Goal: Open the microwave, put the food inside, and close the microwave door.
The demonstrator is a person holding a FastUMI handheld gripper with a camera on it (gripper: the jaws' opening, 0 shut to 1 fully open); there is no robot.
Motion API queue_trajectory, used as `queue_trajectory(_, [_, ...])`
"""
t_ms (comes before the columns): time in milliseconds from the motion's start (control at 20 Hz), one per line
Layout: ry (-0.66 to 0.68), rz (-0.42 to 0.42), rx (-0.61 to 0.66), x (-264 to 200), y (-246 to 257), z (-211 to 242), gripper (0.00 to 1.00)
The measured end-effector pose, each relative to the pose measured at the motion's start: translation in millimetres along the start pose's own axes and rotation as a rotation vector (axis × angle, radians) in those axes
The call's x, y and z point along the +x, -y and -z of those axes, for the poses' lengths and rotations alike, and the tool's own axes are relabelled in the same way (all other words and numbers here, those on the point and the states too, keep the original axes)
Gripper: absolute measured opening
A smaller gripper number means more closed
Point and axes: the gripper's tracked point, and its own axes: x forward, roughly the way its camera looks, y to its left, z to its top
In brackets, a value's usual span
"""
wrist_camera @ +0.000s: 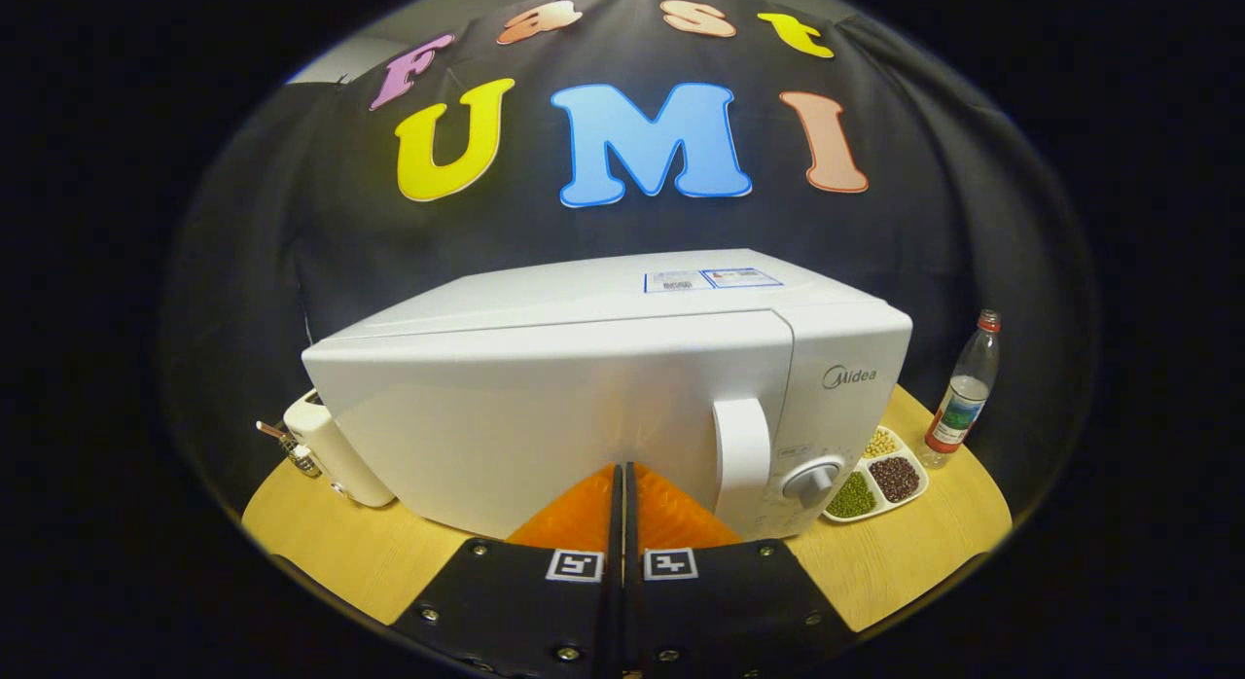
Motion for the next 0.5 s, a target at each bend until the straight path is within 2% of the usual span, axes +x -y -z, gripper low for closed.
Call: queue_trajectory(500, [0.163, 0.043, 0.022, -113.3, -12.5, -38.5, 0.01])
